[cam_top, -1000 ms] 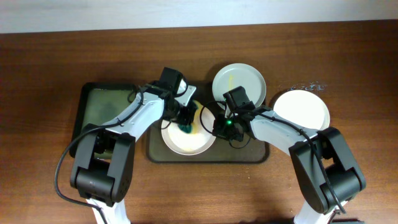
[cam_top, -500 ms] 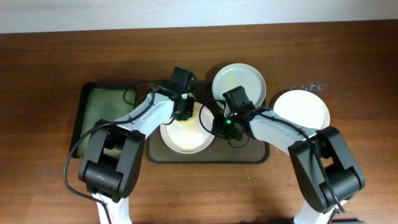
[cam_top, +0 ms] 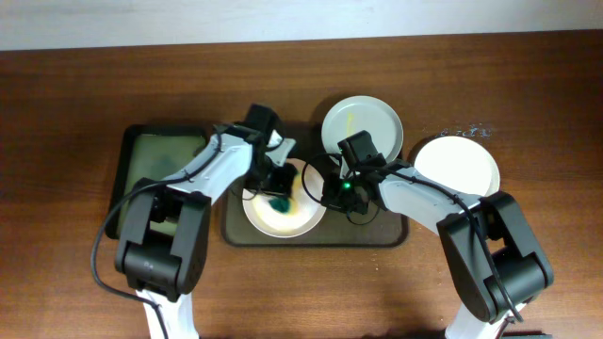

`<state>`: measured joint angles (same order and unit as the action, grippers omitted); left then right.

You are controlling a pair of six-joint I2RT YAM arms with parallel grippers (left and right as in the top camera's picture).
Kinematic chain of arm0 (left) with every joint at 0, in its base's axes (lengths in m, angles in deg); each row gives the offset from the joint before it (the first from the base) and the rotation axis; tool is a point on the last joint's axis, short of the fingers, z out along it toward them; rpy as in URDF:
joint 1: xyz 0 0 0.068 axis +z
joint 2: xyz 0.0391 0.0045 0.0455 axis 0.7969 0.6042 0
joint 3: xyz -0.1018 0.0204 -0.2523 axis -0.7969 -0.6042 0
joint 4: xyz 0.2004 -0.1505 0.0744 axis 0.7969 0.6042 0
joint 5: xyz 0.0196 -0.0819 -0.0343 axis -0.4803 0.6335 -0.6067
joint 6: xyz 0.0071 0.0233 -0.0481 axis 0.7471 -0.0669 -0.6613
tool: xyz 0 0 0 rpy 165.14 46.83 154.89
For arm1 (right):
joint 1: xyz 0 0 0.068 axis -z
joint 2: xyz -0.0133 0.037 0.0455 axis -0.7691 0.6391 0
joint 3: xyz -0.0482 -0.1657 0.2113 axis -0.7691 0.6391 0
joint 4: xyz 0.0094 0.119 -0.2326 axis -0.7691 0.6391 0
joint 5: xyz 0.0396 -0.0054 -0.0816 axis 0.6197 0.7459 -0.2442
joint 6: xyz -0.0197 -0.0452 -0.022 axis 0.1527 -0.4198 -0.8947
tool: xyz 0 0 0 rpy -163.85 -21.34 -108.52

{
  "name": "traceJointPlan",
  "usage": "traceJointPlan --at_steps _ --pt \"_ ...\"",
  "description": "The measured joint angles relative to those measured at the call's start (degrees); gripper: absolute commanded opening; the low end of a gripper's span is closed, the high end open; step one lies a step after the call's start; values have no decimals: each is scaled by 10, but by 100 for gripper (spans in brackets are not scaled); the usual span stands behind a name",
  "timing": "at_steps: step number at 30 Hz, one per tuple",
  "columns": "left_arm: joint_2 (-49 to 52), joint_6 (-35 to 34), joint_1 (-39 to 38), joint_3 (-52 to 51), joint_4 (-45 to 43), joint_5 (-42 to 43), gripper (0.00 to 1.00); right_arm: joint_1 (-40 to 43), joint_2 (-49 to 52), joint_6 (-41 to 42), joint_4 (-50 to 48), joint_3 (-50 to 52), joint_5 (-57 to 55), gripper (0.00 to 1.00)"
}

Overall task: Clean dirty plates on tray and stack at the side
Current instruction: 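Keep scrubbing the held plate with the left-gripper sponge in circles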

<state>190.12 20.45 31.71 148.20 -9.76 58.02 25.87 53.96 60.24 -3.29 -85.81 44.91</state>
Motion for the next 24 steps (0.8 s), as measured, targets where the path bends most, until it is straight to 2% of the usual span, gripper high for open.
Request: traceJointPlan --at_steps 2,5,9,12,16,18,21,24 --pt "4 15 -8 -2 -9 32 0 0 0 0 0 0 0 4" --pt "4 11 -12 -5 -59 28 0 0 0 2 0 0 0 4" --pt "4 -33 -12 -6 -144 -70 0 0 0 3 -2 0 -1 4" --pt "4 -78 -15 -5 -162 -175 0 0 0 4 -4 0 -1 4" --pt "2 -158 -29 1 -127 -316 0 0 2 3 -12 0 -2 4" --pt "2 -180 -33 4 -98 -349 0 0 2 3 -13 0 0 4" --pt "0 -204 -33 7 -42 -374 0 0 3 3 -12 0 5 4" --pt "-2 -179 -27 11 10 -337 0 -1 3 -1 -7 0 7 4"
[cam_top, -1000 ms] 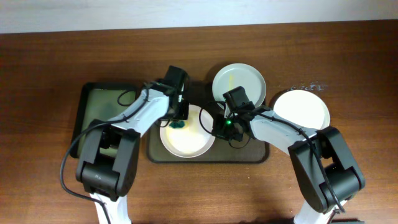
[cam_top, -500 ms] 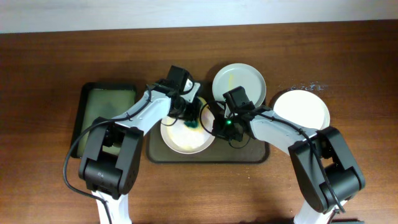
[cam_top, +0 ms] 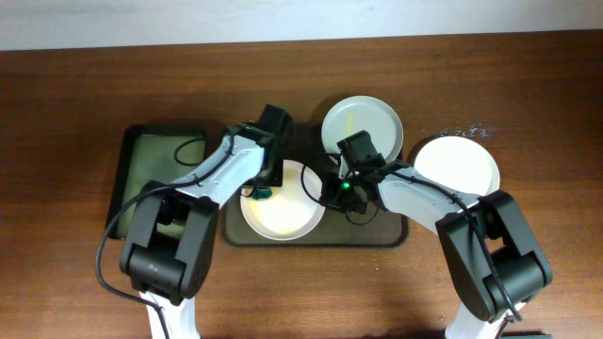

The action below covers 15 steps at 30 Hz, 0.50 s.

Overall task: Clean dirty plates on tray and stack at the side
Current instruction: 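Keep scrubbing the held plate with the left-gripper sponge in circles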

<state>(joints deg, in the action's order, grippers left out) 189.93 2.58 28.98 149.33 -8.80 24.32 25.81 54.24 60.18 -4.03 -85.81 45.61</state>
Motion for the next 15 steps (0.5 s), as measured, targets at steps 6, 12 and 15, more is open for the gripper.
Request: traceJointPlan --at_steps 6,12,15 --pt "-2 171 36 1 57 231 0 1 -2 -4 8 0 2 4" --pt "6 249 14 -15 47 373 0 1 -2 2 6 0 -1 4" --pt "6 262 15 -16 27 388 0 1 -2 3 6 0 -1 4"
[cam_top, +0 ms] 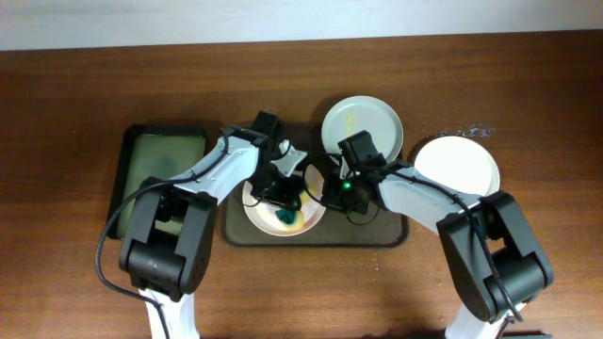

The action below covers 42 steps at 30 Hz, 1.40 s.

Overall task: Clean dirty plates on tray and stack at the side
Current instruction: 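Keep scrubbing the held plate with the left-gripper sponge in circles, then lift the sponge away from the plate with the left gripper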

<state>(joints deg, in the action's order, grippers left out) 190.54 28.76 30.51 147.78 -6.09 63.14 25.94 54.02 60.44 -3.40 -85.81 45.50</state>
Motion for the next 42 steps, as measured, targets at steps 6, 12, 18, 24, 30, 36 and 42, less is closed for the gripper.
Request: traceJointPlan --at_steps 6,12,18,24,30,36,42 --pt "0 -5 -1 0 -15 -63 0 0 0 0 0 0 0 4" --pt "-5 -23 -2 1 -57 -131 0 0 0 0 -1 0 0 4" --pt "-5 -53 -2 -2 -208 -226 0 0 0 3 -4 0 -5 4" --pt "-3 -73 -9 -3 -260 -287 0 0 0 10 -11 0 -13 4" --pt "-3 -167 -23 0 -192 -433 0 0 0 12 -17 -1 -12 4" --pt "-3 -210 -24 28 -104 -498 0 0 1 12 -18 -3 -5 4" --pt "0 -234 3 136 15 -574 0 0 1 11 -5 -3 -5 4"
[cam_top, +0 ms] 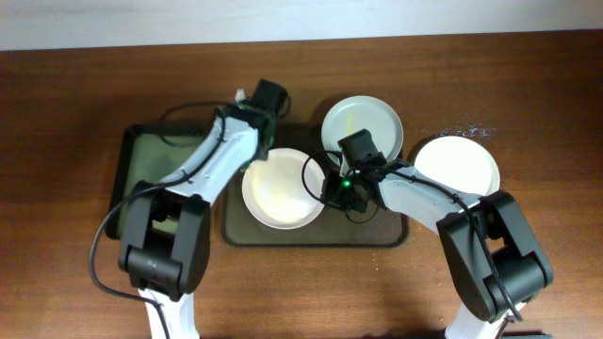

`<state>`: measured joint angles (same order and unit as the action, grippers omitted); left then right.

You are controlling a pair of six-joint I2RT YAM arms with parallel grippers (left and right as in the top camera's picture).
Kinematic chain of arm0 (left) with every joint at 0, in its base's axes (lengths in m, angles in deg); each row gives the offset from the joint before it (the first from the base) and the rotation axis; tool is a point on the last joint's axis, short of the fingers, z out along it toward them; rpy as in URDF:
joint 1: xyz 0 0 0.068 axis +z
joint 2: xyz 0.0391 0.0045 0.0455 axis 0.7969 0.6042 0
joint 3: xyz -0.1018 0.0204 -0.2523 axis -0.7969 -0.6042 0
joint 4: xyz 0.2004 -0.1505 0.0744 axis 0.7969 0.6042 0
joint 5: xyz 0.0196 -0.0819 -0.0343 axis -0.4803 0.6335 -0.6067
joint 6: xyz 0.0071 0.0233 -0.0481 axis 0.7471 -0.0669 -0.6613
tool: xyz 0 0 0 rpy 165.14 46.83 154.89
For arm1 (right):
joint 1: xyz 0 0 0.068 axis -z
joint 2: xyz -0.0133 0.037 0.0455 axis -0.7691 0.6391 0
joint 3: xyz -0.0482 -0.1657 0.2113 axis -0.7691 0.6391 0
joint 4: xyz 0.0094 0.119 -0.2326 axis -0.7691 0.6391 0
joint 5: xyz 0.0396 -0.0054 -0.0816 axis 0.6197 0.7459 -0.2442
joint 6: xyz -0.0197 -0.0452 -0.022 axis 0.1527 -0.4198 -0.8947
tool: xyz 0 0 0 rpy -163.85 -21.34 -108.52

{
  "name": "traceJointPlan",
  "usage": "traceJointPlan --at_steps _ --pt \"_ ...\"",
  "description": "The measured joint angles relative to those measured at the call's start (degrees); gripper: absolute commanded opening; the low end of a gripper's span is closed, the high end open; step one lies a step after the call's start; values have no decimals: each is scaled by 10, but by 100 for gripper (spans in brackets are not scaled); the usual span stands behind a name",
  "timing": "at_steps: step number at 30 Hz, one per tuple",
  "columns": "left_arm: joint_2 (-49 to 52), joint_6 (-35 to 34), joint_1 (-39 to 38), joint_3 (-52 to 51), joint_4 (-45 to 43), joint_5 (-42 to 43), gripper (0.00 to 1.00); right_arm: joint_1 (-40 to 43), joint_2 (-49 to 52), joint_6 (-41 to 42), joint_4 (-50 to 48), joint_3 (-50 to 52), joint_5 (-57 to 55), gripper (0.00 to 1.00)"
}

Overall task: Clean dirty plates on tray and stack at the side
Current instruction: 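Lift the sponge away from the plate with the left gripper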

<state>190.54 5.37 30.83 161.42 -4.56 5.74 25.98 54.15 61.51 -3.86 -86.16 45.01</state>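
Observation:
A cream plate (279,193) lies on the dark tray (377,233) at its left half, and its face looks bare. My right gripper (328,186) is at the plate's right rim, fingers closed on the edge. My left gripper (257,148) is at the plate's back-left rim, under its own wrist, so its fingers and anything in them are hidden. No sponge shows. A second pale plate (363,122) with a yellowish smear rests at the tray's back right corner.
A white plate (459,165) lies on the wooden table right of the tray. A dark-rimmed bin with a green inside (155,165) stands left of the tray, partly under my left arm. Cables run along both arms.
My left gripper was over the plate's front middle with a green sponge on it. Now it is at the plate's back-left rim and the sponge is out of sight. The right gripper has not moved.
The green sponge under my left gripper lay first on the plate's left middle, then at its left rim, then at its front middle. Now the left gripper is at the back rim and the plate shows bare. My right gripper stayed on the right rim throughout.

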Motion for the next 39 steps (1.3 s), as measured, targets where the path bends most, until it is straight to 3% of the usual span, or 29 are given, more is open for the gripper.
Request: traceJointPlan --at_steps 4,9,13,16,18,22,26,30,39 --pt "0 -3 2 67 44 -2 0 0 0 -1 0 0 0 4" --pt "0 -2 2 84 61 97 0 0 0 -2 -2 0 -2 5" --pt "1 0 2 84 77 165 0 0 0 -10 -22 2 -11 20" --pt "8 6 2 84 79 186 0 0 0 -17 -34 2 -19 18" --pt "22 9 2 84 79 193 0 0 0 -17 -35 2 -21 4" --pt "38 11 10 84 79 203 0 0 1 -24 -23 2 -23 4" --pt "38 11 27 84 78 214 0 0 1 -30 30 -13 -26 4" --pt "38 13 50 84 77 220 0 -2 -11 -57 144 -41 -75 4" --pt "38 13 56 84 77 264 0 -86 -110 -80 333 -121 -329 4"
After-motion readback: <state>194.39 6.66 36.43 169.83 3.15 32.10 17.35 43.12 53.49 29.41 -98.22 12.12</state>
